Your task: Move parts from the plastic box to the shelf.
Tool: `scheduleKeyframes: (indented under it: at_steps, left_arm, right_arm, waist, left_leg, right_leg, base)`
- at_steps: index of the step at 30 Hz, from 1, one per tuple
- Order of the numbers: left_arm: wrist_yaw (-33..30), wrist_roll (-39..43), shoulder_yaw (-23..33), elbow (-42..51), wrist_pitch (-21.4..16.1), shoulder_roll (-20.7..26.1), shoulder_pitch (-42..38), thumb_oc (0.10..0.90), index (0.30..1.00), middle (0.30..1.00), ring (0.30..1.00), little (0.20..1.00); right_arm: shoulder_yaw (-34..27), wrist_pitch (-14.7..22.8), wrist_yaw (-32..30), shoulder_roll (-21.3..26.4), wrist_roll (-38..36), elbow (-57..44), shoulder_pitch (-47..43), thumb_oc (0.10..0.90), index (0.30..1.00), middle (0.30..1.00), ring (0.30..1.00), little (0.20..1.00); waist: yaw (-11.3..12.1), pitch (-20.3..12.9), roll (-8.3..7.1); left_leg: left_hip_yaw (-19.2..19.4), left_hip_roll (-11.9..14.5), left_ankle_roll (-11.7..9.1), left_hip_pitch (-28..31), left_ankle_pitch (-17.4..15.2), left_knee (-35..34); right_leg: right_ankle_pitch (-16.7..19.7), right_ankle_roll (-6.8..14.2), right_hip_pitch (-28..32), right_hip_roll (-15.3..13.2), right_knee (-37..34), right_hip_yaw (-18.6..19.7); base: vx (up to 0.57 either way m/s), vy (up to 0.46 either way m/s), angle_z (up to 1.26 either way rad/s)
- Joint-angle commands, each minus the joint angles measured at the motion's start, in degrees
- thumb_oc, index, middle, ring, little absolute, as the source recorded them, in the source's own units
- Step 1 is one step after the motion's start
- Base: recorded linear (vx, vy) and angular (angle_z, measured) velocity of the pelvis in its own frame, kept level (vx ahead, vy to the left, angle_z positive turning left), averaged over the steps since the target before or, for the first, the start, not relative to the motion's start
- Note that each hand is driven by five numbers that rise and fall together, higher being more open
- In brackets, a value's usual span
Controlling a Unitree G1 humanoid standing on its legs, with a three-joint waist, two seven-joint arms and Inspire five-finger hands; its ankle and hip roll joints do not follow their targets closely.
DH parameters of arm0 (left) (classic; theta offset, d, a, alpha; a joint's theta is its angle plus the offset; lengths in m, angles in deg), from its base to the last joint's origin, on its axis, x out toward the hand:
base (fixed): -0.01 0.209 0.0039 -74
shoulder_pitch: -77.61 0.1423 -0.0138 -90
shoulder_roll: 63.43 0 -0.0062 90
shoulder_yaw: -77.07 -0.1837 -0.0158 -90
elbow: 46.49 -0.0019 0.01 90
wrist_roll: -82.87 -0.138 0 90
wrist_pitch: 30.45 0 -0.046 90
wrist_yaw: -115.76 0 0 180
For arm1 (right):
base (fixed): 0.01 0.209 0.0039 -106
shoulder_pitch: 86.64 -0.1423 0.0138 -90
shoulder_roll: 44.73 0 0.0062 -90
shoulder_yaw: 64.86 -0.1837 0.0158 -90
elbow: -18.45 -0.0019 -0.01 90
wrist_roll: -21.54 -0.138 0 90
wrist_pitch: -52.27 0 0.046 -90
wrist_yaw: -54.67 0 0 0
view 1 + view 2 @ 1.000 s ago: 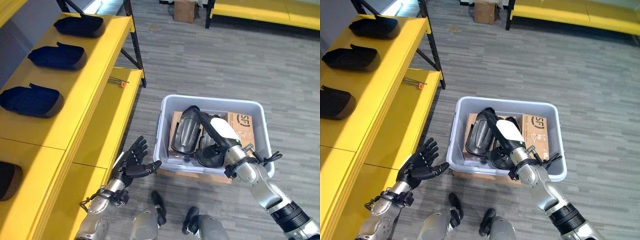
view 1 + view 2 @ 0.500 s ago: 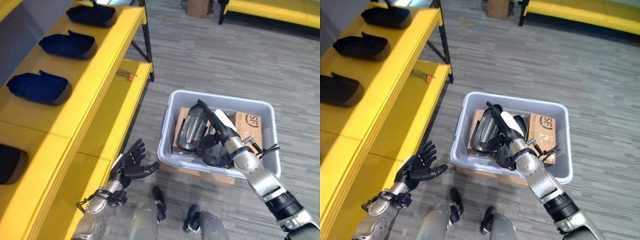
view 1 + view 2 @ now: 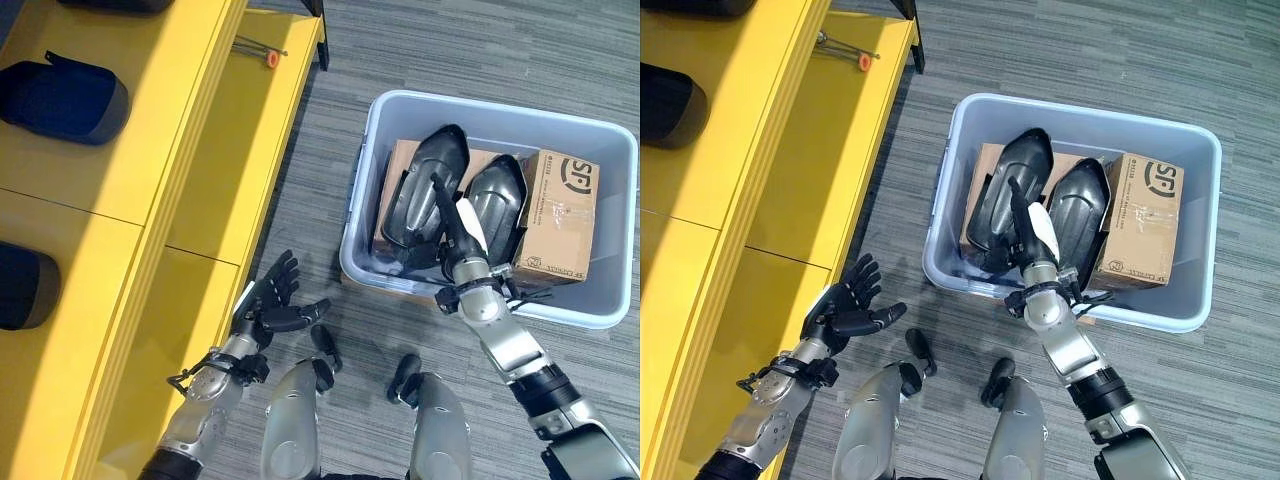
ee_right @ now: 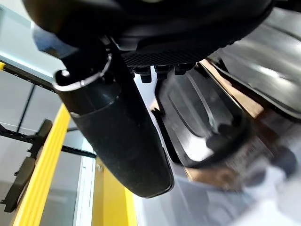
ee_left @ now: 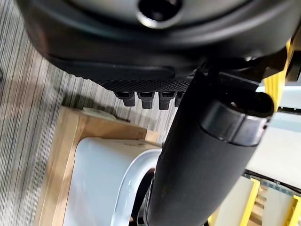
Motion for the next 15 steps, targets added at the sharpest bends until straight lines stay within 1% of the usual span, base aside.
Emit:
scheduleKeyframes:
  at_steps: [1,3,7,9,10,13,15]
  left_arm:
    - [-0.12,0.64,-1.36,10.42,-5.13,1.44,0.24,0.9,1.0,1.0,1.0,1.0]
    - [-0.38,0.8,-1.63,10.67,-5.21,1.66,0.31,0.9,1.0,1.0,1.0,1.0]
    - [-0.55,0.45,-2.12,11.78,-5.04,1.88,0.46,0.9,1.0,1.0,1.0,1.0]
    - [-0.97,0.11,-2.66,12.3,-5.15,1.71,0.59,0.9,1.0,1.0,1.0,1.0]
    - [-1.32,0.06,-2.85,12.5,-5.06,1.72,0.63,0.9,1.0,1.0,1.0,1.0]
    - [-1.81,0.29,-3.11,12.61,-5.01,1.72,0.57,0.9,1.0,1.0,1.0,1.0]
    - [-2.28,0.26,-3.38,13.0,-4.83,1.56,0.53,0.9,1.0,1.0,1.0,1.0]
  right_arm:
    - [-6.15,5.71,-8.85,2.64,7.99,-5.05,-5.45,0.9,1.0,1.0,1.0,1.0]
    - [-6.45,4.92,-9.98,2.7,9.12,-5.35,-5.86,0.9,1.0,1.0,1.0,1.0]
    - [-7.14,3.58,-14.54,2.77,9.18,-6.31,-6.73,0.9,1.0,1.0,1.0,1.0]
    - [-7.83,3.36,-19.91,2.27,8.31,-6.96,-6.72,0.9,1.0,1.0,1.0,1.0]
    - [-8.26,3.77,-21.44,2.07,8.41,-7.01,-6.74,0.9,1.0,1.0,1.0,1.0]
    - [-9.4,3.64,-22.63,1.38,8.89,-7.53,-6.56,0.9,1.0,1.0,1.0,1.0]
    - [-9.89,1.3,-21.8,1.01,9.01,-8.31,-5.98,0.9,1.0,1.0,1.0,1.0]
  waist:
    - [-0.31,-0.86,2.45]
    - [-0.26,-0.86,2.65]
    - [-0.22,-0.86,3.09]
    - [-0.38,-0.86,3.35]
    - [-0.47,-0.86,3.48]
    - [-0.79,-0.86,3.75]
    - [-1.13,-0.86,3.88]
  left_leg:
    - [-4.89,5.46,-8.86,3.33,-1.28,-4.12]
    - [-4.9,5.41,-8.94,2.61,-1.26,-3.97]
    - [-4.59,5.44,-9.03,1.1,-1.22,-3.97]
    - [-4.37,5.54,-9.15,0.23,-1.14,-4.04]
    - [-4.3,5.59,-9.16,-0.1,-1.21,-3.98]
    - [-4.05,5.69,-9.15,-0.76,-1.44,-3.81]
    - [-3.72,5.71,-9.15,-1.3,-1.59,-3.75]
  right_leg:
    - [0.07,4.4,-3.61,-2.68,2.76,0.14]
    - [-0.24,4.26,-4.54,-2.55,3.44,0.22]
    - [-0.44,4.08,-6.64,-2.33,4.27,0.35]
    - [-0.37,3.98,-7.74,-2.13,4.33,0.52]
    - [-0.38,3.95,-8.17,-2.08,4.43,0.66]
    - [-0.49,3.89,-9.29,-1.95,4.87,0.98]
    - [-0.44,3.79,-10.13,-1.83,4.8,1.23]
  base:
    - [-0.03,-0.05,-0.12]
    - [-0.01,-0.017,-0.02]
    - [-0.02,-0.024,0.0]
    - [0.0,0.0,0.0]
    - [0.0,0.0,0.0]
    - [-0.02,0.007,-0.04]
    - [-0.02,0.0,-0.04]
